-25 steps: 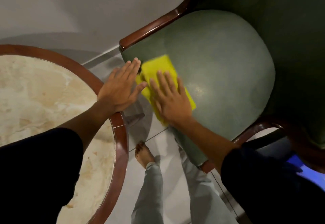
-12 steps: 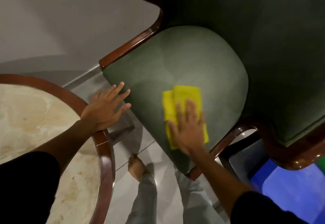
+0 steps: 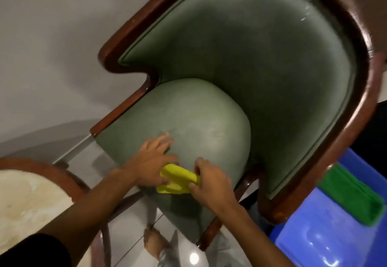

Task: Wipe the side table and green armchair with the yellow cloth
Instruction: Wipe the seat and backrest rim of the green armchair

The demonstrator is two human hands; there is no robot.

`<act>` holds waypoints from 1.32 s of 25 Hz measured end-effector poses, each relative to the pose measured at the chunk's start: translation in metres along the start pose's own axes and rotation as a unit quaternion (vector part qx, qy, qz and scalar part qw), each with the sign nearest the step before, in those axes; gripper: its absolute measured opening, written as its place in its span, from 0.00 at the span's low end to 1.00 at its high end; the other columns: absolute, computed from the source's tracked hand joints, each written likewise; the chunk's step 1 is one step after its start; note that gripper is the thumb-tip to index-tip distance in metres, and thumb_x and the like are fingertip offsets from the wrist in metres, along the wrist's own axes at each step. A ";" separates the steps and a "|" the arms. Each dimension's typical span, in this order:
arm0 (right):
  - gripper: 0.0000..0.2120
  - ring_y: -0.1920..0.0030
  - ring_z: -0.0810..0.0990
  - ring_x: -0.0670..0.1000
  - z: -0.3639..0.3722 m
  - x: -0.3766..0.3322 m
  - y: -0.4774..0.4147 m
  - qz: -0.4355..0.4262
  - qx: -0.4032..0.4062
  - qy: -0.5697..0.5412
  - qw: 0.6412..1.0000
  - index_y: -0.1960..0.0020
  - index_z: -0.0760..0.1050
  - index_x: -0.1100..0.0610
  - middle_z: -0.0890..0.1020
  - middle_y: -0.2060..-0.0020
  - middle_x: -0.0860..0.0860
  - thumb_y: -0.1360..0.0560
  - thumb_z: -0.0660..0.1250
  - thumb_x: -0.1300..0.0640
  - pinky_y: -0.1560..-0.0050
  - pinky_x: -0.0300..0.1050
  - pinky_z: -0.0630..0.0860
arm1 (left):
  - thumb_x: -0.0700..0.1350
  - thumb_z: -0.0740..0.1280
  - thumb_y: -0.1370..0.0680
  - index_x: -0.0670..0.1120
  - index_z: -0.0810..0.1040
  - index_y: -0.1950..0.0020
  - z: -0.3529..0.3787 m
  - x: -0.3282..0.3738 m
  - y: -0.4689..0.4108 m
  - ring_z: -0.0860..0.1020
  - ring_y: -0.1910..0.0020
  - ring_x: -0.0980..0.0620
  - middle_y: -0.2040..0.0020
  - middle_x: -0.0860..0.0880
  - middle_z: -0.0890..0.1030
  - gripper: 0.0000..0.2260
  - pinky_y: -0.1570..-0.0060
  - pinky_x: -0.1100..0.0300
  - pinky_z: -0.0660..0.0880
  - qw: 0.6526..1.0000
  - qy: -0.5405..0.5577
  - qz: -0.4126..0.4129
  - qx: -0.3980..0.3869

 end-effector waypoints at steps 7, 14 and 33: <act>0.19 0.58 0.78 0.49 -0.274 0.077 0.025 0.022 0.419 -0.162 0.893 0.49 0.69 0.47 0.79 0.57 0.46 0.34 0.71 0.59 0.56 0.46 0.77 | 0.37 0.74 0.28 0.43 0.80 0.51 -0.187 0.149 -0.097 0.80 0.63 0.64 0.63 0.55 0.84 0.08 0.61 0.69 0.78 0.843 0.525 0.094 0.066; 0.40 0.24 0.59 0.64 -0.323 0.146 -0.055 0.155 0.361 0.064 0.918 0.22 0.52 0.61 0.58 0.24 0.65 0.24 0.63 0.40 0.29 0.62 0.62 | 0.47 0.66 0.23 0.49 0.63 0.26 -0.295 0.162 -0.162 0.63 0.25 0.48 0.26 0.46 0.68 0.27 0.24 0.45 0.57 0.907 0.121 -0.016 0.404; 0.28 0.21 0.53 0.59 -0.313 -0.024 -0.304 -0.300 0.305 0.385 0.818 0.21 0.51 0.52 0.56 0.21 0.57 0.20 0.50 0.58 0.22 0.57 0.51 | 0.82 0.50 0.40 0.56 0.18 0.34 -0.260 -0.066 -0.156 0.31 0.24 0.50 0.22 0.46 0.31 0.54 0.27 0.41 0.35 0.925 0.055 -0.257 0.273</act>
Point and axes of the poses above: each hand's wrist, its own y-axis away from the middle knuckle, its own z-axis out of the palm, x = y × z, the point moved 2 cm from there along -y, towards the middle knuckle
